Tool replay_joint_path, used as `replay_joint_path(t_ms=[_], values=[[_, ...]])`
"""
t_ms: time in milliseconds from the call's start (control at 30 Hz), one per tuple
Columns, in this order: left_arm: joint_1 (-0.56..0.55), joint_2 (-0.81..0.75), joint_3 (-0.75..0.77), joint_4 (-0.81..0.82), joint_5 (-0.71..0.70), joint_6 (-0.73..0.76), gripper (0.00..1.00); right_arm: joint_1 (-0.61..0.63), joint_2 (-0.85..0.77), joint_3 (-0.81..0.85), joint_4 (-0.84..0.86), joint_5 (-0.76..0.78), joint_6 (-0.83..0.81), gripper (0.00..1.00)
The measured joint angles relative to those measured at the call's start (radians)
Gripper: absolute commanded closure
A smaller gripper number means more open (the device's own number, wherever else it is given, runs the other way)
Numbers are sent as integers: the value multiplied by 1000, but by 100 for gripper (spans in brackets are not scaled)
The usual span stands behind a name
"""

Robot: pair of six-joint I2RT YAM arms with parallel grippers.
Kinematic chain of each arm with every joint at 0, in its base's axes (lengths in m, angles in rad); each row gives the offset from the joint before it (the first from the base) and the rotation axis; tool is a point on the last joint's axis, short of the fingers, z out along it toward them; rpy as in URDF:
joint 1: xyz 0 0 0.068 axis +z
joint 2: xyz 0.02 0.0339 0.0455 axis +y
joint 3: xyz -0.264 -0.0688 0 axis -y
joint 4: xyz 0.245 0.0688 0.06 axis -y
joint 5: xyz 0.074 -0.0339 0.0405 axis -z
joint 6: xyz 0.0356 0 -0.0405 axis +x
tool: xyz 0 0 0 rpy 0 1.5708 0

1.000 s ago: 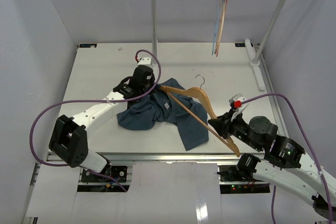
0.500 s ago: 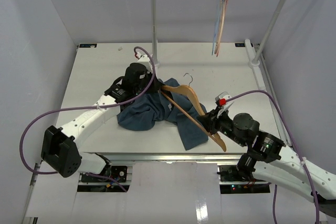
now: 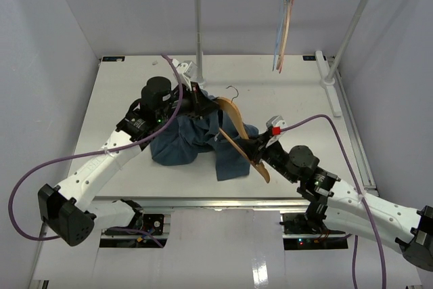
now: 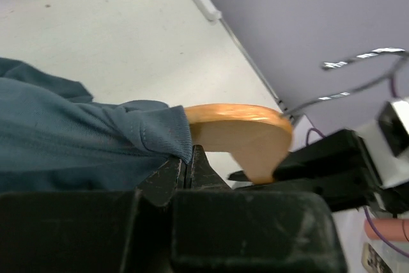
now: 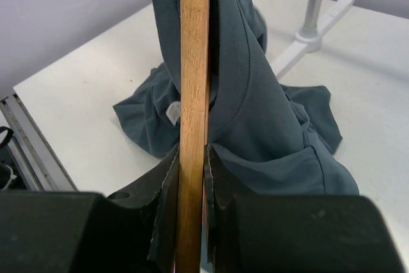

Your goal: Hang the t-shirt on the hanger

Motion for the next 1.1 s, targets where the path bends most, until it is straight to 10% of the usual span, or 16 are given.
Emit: replay_joint_path(t_ms=[367,533,667,1100], values=[[0,-151,-82,38,149,-24,100,8,124,-160,506,-5,-38,92],[0,-186,-117,42,192,-14,40,8,135,-175,613,-23,-65,92],[-2,-220,-118,-12,228,35,19,7,105,-241,722,-27,-78,92],[-4,-278,175,-264,126,427,50,4,-172,-406,783,-76,-132,92]])
